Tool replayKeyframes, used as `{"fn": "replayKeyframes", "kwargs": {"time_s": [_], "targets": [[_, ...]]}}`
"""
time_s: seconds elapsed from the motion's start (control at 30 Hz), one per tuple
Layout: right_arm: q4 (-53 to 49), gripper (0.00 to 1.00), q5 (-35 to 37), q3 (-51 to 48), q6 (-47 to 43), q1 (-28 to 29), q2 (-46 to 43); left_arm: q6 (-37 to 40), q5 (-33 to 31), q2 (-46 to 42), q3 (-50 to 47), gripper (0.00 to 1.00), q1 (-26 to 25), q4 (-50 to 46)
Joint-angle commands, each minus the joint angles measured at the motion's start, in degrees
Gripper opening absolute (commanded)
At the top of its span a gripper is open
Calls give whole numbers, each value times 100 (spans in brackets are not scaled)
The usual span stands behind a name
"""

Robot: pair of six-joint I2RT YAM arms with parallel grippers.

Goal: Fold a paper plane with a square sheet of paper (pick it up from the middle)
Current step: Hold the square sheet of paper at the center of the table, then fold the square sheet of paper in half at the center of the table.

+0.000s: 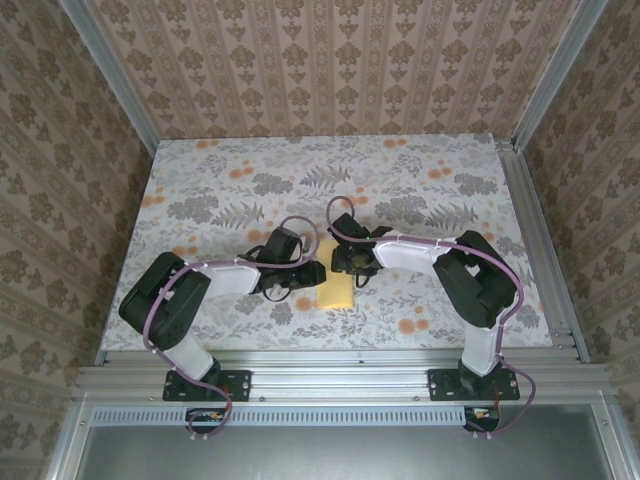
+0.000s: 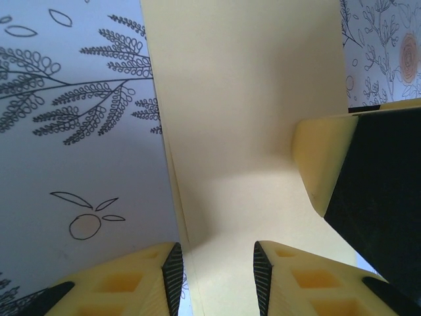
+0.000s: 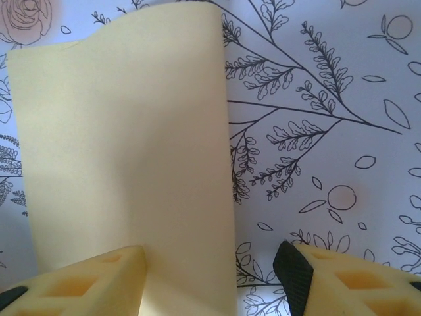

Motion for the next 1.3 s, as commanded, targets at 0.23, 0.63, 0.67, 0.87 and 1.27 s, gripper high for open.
{"fn": "replayKeyframes", "kwargs": {"time_s": [0.23, 0.63, 0.67, 0.87, 1.27], "targets": [[457, 61, -586, 29, 313, 216, 469, -9, 125, 263, 72, 37, -35, 113], [493, 61, -631, 93, 446, 244, 591, -2, 151, 284, 86, 37, -42, 107], [486, 61, -629, 89, 444, 253, 590, -1, 151, 294, 94, 37, -43, 110], [465, 61, -596, 82, 405, 279, 607, 7, 160, 277, 124, 35, -48, 89], [380, 61, -508, 78, 293, 304, 680, 128, 99, 194, 285, 31, -70, -154]]}}
